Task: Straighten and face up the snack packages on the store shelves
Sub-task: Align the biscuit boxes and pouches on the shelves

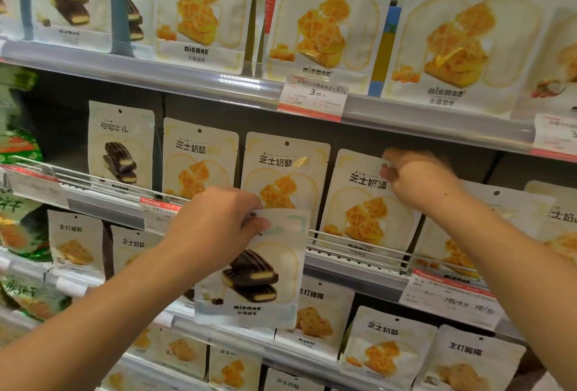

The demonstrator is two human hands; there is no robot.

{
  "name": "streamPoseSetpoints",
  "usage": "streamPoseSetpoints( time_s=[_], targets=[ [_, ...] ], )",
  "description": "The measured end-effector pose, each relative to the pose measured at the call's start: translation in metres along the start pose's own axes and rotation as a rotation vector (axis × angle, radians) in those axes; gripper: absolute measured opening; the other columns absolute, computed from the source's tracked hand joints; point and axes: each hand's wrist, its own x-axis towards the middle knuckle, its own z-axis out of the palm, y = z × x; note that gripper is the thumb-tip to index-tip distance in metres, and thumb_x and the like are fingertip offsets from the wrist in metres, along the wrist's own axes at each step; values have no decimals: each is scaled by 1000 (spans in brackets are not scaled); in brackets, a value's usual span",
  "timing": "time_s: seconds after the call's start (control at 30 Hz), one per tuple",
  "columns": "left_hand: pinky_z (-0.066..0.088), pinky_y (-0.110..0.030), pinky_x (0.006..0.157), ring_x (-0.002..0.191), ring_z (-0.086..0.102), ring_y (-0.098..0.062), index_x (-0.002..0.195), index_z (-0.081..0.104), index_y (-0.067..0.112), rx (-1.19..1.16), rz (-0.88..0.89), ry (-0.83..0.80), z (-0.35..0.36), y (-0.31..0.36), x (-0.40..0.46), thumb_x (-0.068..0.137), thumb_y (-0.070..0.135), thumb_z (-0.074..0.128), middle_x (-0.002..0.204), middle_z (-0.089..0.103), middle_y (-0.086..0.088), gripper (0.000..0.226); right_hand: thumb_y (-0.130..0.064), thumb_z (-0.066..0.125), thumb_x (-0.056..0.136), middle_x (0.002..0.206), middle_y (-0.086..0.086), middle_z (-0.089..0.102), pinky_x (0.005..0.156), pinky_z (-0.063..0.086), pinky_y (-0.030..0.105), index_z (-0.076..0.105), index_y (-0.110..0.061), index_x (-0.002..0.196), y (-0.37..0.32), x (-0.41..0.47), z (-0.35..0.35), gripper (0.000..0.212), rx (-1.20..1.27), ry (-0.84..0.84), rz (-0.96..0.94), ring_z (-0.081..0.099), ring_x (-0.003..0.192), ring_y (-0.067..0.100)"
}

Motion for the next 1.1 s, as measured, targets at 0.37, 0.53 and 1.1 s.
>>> streamPoseSetpoints(
  time_s=[0.37, 0.53, 1.1],
  targets=[
    [41, -25, 56, 63, 50, -9, 95, 72, 20, 19, -106, -34, -2, 5, -17, 87, 41, 69, 69, 54, 11, 22, -68, 40, 88, 125, -24, 53, 95, 31, 21, 48, -37, 133, -67, -83, 57, 55, 559, 144, -820, 40, 112, -10],
    [47, -30, 60, 65, 51, -6, 91, 71, 22, 31, -120, -39, -18, -17, -47, 87, 39, 68, 71, 55, 15, 18, -34, 67, 88, 75, -15, 60, 56, 37, 18, 55, -42, 93, -124, -95, 79, 15, 806, 24, -844, 55, 69, 2],
    [56, -28, 84, 101, 66, 0, 106, 55, 60, -890, -680, -23, -53, -271, -178, 59, 49, 86, 112, 69, 21, 57, -17, 73, 83, 86, -18, 69, 64, 53, 26, 65, -38, 85, -371, -97, 75, 23, 1298, 45, -564, 63, 79, 1]
  ],
)
